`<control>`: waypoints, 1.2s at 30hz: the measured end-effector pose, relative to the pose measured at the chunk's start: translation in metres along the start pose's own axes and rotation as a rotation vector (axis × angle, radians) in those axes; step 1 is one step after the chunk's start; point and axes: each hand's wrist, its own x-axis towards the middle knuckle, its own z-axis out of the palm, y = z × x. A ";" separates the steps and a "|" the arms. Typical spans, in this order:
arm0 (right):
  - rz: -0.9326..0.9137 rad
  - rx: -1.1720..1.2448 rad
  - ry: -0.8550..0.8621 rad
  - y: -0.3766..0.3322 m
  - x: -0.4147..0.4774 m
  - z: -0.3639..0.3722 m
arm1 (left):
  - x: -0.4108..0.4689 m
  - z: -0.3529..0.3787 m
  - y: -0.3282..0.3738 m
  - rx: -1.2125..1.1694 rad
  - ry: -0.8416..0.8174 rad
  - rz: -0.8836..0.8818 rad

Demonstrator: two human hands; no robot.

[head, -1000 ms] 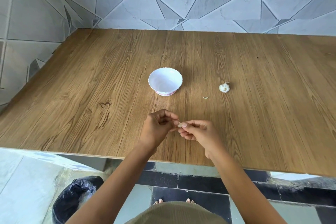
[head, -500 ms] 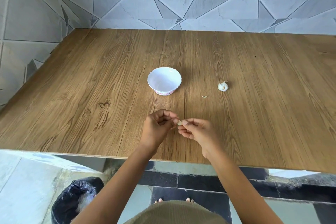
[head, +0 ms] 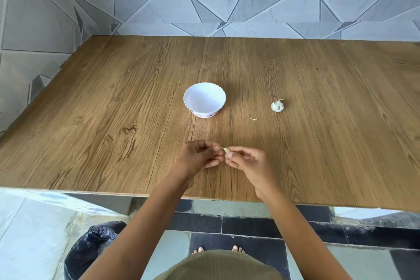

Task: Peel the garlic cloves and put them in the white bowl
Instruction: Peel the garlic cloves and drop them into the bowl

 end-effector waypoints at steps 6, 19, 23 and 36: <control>-0.060 -0.029 -0.003 0.000 0.000 -0.005 | -0.003 0.000 0.002 1.051 0.055 0.490; -0.132 0.004 0.096 0.004 -0.001 -0.001 | -0.001 0.007 0.012 0.377 -0.008 0.237; -0.144 -0.036 0.123 0.011 -0.002 0.004 | 0.000 0.012 0.000 0.431 0.088 0.291; -0.528 -0.628 0.211 0.024 0.005 0.004 | -0.006 0.016 0.000 0.130 0.081 0.128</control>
